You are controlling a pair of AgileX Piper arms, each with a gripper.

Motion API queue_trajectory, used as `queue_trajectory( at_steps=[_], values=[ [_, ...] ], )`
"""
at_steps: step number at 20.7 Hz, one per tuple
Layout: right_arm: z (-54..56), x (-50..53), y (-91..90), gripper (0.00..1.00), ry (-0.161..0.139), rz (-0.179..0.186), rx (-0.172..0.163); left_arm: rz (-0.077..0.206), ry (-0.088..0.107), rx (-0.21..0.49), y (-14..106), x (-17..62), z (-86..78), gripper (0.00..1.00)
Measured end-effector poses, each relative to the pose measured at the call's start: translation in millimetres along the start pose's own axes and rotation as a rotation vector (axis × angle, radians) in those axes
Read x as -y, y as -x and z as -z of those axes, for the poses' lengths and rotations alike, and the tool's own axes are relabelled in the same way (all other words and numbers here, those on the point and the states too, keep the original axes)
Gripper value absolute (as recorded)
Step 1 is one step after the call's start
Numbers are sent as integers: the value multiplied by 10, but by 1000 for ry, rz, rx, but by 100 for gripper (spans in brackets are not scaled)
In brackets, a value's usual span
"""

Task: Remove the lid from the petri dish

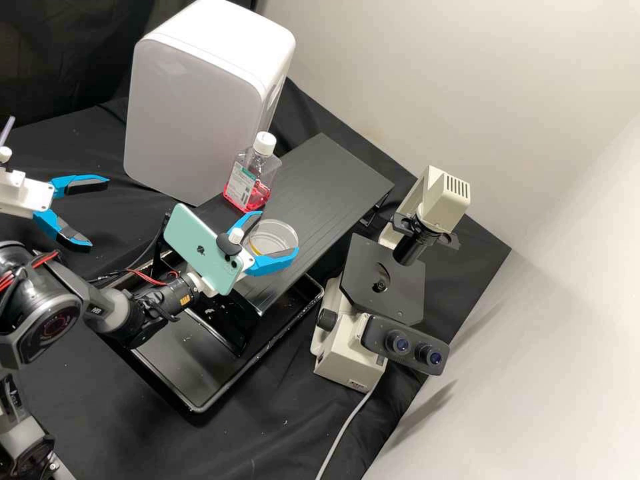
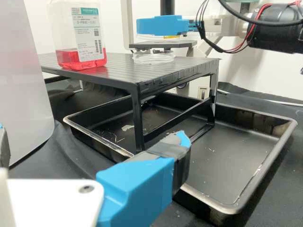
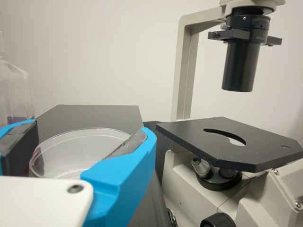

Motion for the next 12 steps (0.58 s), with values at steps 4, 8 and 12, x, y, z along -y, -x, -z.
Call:
queue_trajectory(
  at_steps=[4,8,12],
  values=[
    [4,-1,12,0,-6,1,-4,0,0,0,0,0,0,100],
    [-3,11,29,0,-3,9,-3,0,0,0,0,0,0,100],
    [-11,6,148,0,-1,9,-7,0,0,0,0,0,0,100]
  ],
)
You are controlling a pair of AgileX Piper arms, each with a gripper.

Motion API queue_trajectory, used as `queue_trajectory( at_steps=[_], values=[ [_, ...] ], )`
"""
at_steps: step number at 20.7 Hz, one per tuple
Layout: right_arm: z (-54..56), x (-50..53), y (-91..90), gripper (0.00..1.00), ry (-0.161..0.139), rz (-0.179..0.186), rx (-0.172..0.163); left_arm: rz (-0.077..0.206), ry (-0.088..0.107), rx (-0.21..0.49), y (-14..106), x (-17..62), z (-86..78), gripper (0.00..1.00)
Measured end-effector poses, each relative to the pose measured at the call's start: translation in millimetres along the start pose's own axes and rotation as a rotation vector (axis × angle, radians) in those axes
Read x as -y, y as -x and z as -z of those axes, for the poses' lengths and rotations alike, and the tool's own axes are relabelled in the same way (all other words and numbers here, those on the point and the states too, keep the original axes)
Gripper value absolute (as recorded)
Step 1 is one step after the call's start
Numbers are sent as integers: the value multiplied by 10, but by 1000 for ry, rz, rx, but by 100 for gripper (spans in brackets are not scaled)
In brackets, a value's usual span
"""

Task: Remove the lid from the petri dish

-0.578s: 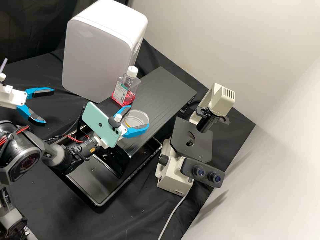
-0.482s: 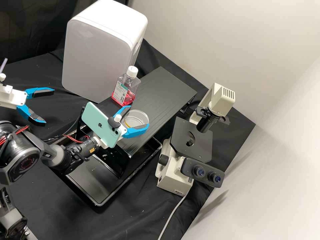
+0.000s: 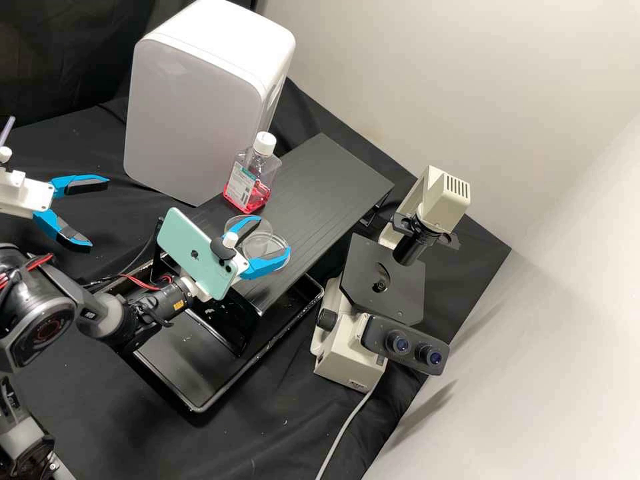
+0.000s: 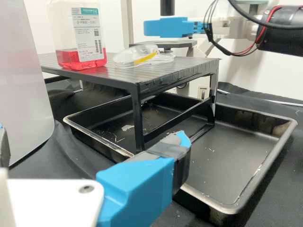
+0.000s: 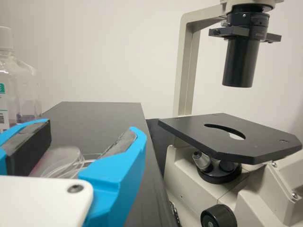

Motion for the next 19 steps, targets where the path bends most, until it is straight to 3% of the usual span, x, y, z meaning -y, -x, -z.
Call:
queue_trajectory(
  at_steps=[5,12,13,19],
  values=[
    [-16,-5,123,0,14,9,-12,0,1,-1,0,0,-1,100],
    [-17,4,131,0,18,17,-16,0,1,-1,0,0,-1,100],
    [-17,4,131,100,18,17,-16,0,1,-1,0,0,-1,100],
    [-17,4,131,100,18,17,-16,0,1,-1,0,0,-1,100]
  ],
)
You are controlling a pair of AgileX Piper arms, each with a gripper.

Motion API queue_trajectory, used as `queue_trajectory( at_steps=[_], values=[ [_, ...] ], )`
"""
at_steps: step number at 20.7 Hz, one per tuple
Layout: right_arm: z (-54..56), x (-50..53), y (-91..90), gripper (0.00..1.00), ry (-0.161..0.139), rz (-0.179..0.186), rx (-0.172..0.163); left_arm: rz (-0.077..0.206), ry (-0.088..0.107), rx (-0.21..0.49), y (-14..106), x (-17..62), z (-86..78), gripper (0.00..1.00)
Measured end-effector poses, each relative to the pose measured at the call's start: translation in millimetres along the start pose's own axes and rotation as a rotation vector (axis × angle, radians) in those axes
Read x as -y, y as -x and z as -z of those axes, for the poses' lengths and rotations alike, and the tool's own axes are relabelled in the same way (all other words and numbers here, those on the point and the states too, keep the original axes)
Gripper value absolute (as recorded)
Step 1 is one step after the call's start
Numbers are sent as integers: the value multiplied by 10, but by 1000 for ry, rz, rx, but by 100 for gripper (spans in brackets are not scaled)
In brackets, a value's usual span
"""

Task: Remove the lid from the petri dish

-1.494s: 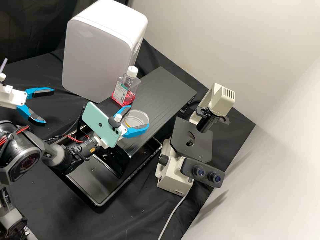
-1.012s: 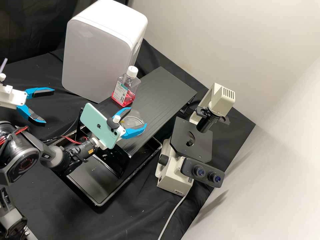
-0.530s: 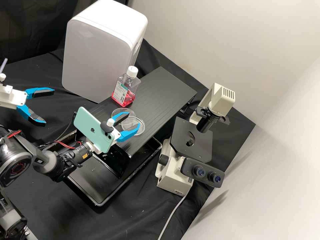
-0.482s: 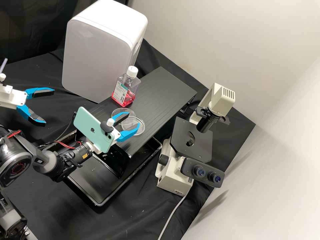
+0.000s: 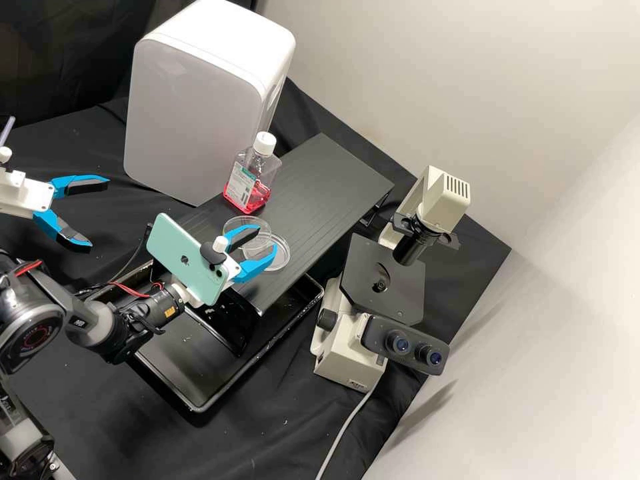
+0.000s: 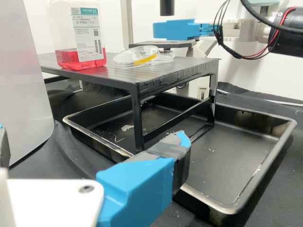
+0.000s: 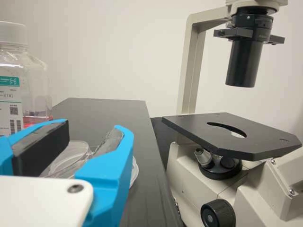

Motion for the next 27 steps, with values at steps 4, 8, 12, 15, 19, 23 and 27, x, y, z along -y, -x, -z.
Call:
queue_trajectory(
  at_steps=[4,8,12,15,19,23,27],
  values=[
    [8,7,0,100,-1,3,-3,0,0,0,0,0,0,100],
    [54,72,-4,100,5,28,-22,0,0,0,0,0,0,100],
    [80,143,-52,100,11,51,-32,0,0,0,0,0,0,100],
    [101,216,-82,100,22,74,-40,0,0,0,0,0,0,100],
    [95,247,-109,100,27,75,-29,0,0,0,0,0,0,100],
    [62,278,-131,100,22,70,0,0,0,0,0,0,0,100],
    [41,295,-139,100,27,73,10,0,0,0,0,0,0,100]
  ],
)
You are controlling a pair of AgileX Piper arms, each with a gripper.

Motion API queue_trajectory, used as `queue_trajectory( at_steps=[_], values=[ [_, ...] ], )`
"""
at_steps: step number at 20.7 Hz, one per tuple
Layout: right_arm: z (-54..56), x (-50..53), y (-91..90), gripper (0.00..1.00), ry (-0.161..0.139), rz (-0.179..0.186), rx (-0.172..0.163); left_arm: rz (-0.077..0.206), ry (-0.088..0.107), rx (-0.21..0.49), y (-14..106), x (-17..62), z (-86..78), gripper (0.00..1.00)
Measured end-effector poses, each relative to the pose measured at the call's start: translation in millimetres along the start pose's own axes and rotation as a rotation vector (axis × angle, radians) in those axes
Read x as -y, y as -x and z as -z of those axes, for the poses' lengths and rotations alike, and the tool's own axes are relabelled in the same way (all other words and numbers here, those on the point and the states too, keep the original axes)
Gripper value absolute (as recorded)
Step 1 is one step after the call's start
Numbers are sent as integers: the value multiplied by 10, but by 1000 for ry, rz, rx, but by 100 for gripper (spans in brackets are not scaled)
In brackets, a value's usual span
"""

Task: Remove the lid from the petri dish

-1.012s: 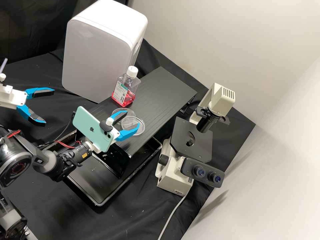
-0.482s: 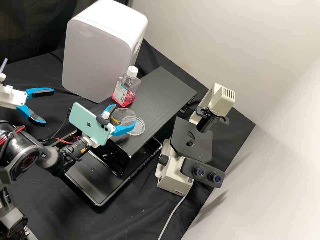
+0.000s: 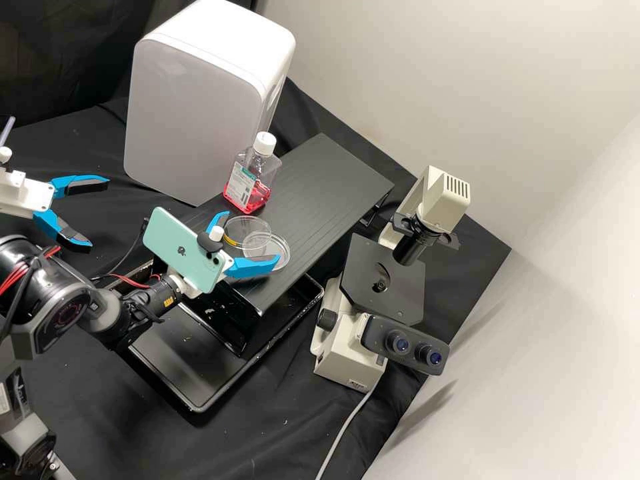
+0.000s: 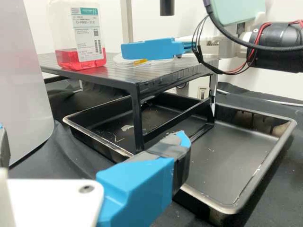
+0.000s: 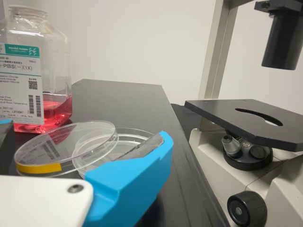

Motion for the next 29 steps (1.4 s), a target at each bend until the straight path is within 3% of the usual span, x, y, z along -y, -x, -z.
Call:
queue_trajectory(
  at_steps=[8,13,18,29],
  values=[
    [29,3,-17,100,18,-3,-9,0,0,0,0,0,0,100],
    [88,-14,-70,100,58,-18,-30,0,0,0,0,0,0,100],
    [117,-38,-112,100,58,-30,-41,0,0,0,0,0,0,100],
    [56,167,-183,100,63,43,-14,0,0,0,0,0,0,100]
  ],
)
